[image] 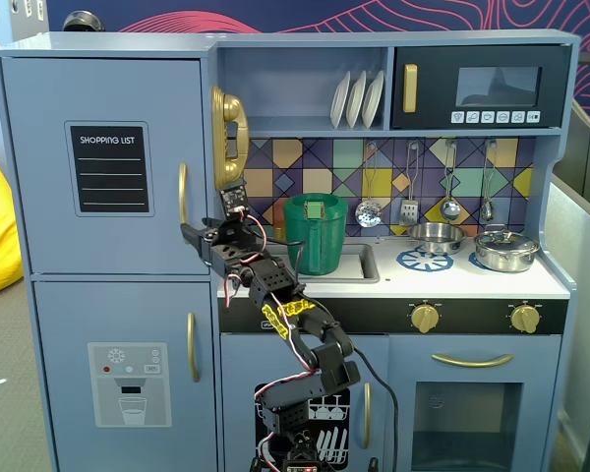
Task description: Open the left cabinet door
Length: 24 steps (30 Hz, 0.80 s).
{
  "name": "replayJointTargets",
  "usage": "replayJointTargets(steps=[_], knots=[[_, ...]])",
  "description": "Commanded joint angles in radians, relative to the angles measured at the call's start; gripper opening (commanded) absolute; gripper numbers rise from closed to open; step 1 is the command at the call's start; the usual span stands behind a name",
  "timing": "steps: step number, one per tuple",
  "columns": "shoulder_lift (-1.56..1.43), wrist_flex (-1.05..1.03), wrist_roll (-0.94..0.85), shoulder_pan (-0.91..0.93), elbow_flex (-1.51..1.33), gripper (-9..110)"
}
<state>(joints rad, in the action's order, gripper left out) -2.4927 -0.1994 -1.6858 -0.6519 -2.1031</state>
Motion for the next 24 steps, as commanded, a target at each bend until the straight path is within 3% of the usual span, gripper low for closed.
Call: replayJointTargets(steps=[1,15,24], knots=[[0.054,0.041,-0.011,0.012,0.117,10],[0.201,0.095,-0.067,-0.087,0.23,10],[0.14,0.14,-0.256,-0.281,0.156,9]])
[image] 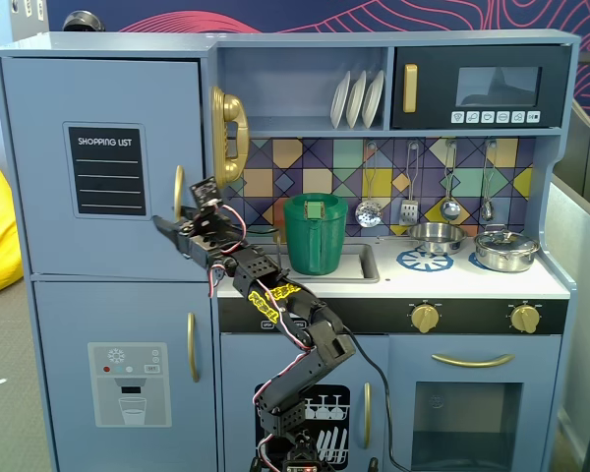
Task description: Open the left cabinet door
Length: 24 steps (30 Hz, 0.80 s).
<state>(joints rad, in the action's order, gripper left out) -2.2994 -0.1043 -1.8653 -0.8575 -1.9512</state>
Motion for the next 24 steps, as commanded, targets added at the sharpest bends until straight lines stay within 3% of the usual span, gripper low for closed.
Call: replayJointTargets(steps=[1,11,24], knots=[[-0.064,0.054,-0.094,-0.089,-0.009,9],[-0.279,0.104,-0.156,-0.097,-0.213,8],[-0.601,-0.078,-0.017,0.221,-0.325,7]])
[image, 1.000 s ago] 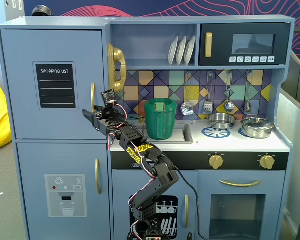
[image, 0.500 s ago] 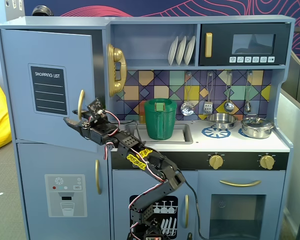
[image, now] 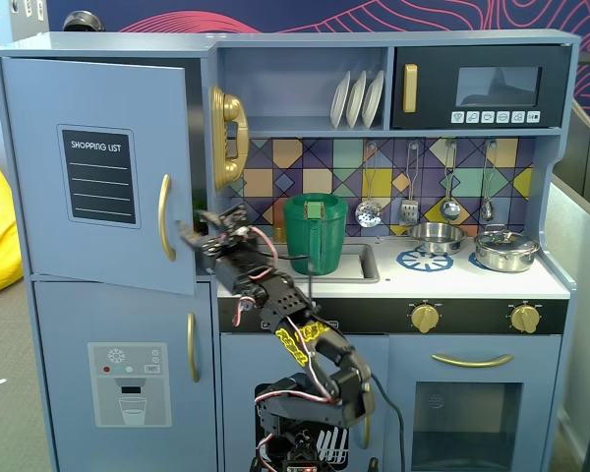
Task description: Open the left cabinet door
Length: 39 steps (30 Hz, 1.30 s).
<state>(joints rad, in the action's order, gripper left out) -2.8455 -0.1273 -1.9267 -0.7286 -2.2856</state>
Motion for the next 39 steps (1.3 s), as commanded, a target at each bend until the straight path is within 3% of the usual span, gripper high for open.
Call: replayJointTargets(steps=[1,6,11,31,39], knots=[[-0.058,-0.08,0.058,0.123,0.014,7],[-0.011,-0.15,0.114,0.252,0.017,6],[0.117,-0.066,0.103,0.235,0.031,6],[0.319,0.147,-0.184,-0.364,0.087,6],[0.382,0.218,-0.232,-0.497,0.101,6]])
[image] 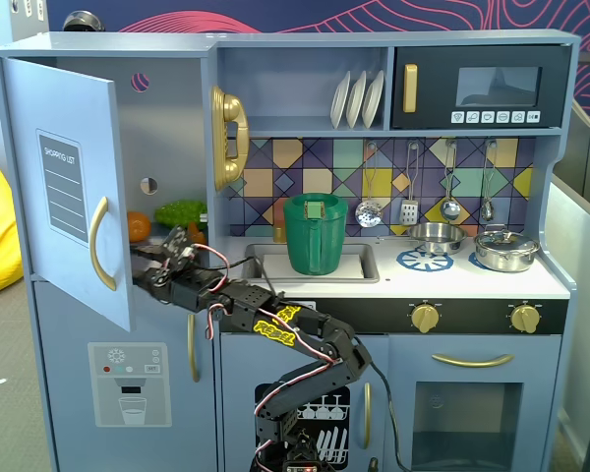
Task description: Open the left cabinet door
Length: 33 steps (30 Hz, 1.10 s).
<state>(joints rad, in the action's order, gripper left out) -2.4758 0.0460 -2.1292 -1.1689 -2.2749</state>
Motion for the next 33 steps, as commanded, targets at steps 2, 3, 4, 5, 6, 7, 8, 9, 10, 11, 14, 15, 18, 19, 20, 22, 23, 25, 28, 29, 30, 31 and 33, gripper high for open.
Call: replayJointTargets(steps=[2,3,4,5,6,7,8,9,10,11,14,15,18,19,20,22,23,25,28,29,30,31,33], knots=[[0.015,0.046,-0.048,-0.066,0.086,6],[0.008,0.043,-0.048,-0.055,0.078,6],[-0.006,0.037,-0.04,-0.025,0.069,6],[-0.021,0.031,-0.02,0.026,0.055,6],[-0.04,0.025,0.006,0.092,0.038,6],[-0.064,0.0,0.032,0.166,0.025,6],[-0.091,-0.035,0.058,0.252,0.011,5],[-0.121,-0.089,0.094,0.342,-0.002,5],[-0.155,-0.161,0.118,0.433,-0.018,5],[-0.193,-0.221,0.143,0.52,-0.044,5],[-0.322,-0.497,0.265,0.739,-0.091,4],[-0.36,-0.595,0.304,0.801,-0.097,4],[-0.422,-0.902,0.394,0.976,-0.104,3],[-0.433,-0.994,0.416,1.031,-0.115,3],[-0.44,-1.083,0.423,1.081,-0.132,3],[-0.466,-1.22,0.439,1.161,-0.202,2],[-0.489,-1.255,0.462,1.186,-0.256,2],[-0.549,-1.293,0.523,1.21,-0.371,2],[-0.618,-1.312,0.634,1.207,-0.518,3],[-0.632,-1.312,0.663,1.206,-0.555,3],[-0.641,-1.302,0.696,1.204,-0.589,3],[-0.649,-1.29,0.723,1.204,-0.621,4],[-0.67,-1.267,0.746,1.213,-0.687,4]])
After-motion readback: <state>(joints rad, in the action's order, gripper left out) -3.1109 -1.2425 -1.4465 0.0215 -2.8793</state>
